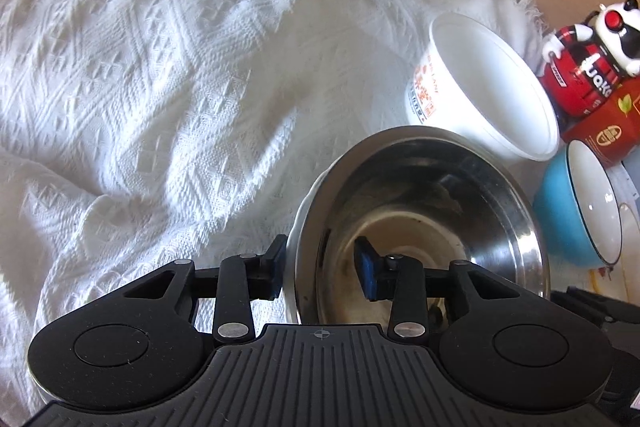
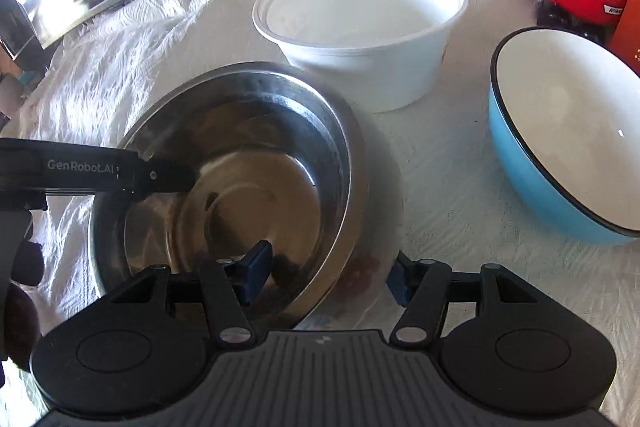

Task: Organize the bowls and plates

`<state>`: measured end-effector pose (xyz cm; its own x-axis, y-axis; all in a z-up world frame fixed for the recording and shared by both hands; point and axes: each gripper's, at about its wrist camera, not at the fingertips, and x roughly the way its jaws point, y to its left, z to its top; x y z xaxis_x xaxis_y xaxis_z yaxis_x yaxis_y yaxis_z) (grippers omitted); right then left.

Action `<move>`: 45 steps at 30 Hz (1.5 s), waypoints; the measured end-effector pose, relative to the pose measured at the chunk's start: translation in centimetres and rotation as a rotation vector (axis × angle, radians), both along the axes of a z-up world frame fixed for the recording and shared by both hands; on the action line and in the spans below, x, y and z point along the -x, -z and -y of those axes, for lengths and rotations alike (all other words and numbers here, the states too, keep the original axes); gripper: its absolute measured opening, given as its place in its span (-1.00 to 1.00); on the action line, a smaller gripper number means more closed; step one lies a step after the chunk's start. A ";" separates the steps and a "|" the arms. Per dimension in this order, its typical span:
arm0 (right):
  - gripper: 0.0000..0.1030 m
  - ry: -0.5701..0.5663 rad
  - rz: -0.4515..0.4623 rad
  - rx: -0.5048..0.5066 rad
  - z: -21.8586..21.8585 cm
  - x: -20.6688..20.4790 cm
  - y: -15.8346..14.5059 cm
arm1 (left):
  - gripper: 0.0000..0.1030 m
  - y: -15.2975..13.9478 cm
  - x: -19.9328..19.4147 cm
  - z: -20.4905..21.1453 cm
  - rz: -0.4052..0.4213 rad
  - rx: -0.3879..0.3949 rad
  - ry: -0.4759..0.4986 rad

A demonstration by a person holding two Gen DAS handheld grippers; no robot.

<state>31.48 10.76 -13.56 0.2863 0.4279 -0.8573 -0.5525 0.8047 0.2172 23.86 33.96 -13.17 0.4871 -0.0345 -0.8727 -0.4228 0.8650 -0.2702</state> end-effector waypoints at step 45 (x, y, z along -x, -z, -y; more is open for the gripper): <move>0.12 0.147 0.097 0.011 3.8 3.3 -3.1 | -0.40 -4.9 5.7 -0.6 0.117 0.049 -0.029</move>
